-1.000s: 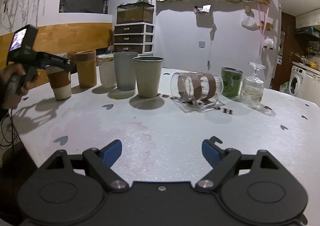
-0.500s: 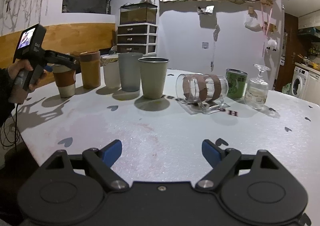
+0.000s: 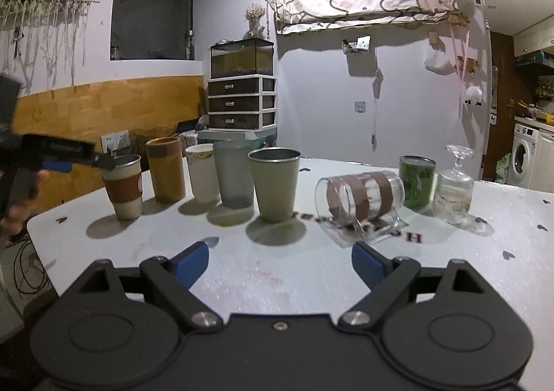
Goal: Flip cup upright
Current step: 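Carry the cup upright with the left tool and set it beside the brown tube, then open the left tool and withdraw it from the upright cup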
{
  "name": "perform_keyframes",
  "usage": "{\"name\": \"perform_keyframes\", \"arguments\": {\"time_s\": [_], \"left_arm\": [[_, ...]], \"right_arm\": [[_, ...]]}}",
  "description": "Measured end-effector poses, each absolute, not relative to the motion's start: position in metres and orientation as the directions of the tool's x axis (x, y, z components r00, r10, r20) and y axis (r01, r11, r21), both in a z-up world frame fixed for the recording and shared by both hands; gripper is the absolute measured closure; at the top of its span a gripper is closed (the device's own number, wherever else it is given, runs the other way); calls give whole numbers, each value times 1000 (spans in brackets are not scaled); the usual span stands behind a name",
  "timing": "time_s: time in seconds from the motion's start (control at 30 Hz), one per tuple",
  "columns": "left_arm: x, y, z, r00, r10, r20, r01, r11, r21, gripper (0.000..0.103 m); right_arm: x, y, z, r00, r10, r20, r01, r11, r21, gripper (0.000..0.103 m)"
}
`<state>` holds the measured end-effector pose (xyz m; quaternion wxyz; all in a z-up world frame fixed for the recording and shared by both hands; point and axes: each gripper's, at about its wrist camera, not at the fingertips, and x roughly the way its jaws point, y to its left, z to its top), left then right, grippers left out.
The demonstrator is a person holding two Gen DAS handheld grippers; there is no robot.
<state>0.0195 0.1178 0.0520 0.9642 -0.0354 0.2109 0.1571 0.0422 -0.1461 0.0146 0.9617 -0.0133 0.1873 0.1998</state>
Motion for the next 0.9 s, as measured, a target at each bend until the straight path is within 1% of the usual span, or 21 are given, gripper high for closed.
{"name": "perform_keyframes", "arguments": {"time_s": [0.1,0.23,0.4,0.5,0.6,0.9], "left_arm": [[7,92,48,876,279,-394,-289,957,34,0],[-3,72,37,884,247,-397,-253,967,39,0],[-15,55,29,877,280,-390,-273,959,75,0],[-20,51,27,878,291,-381,-279,956,87,0],[-21,51,27,878,292,-380,-280,956,87,0],[-21,53,19,867,283,-410,-281,957,66,0]], "right_arm": [[48,-140,16,852,379,-361,-390,920,46,11],[56,-134,16,848,379,-370,-392,919,44,11],[59,-132,14,849,370,-378,-385,922,38,7],[59,-134,13,851,361,-381,-374,927,42,2],[58,-134,12,856,350,-381,-363,931,39,1],[56,-138,13,861,338,-380,-350,936,38,0]]}}
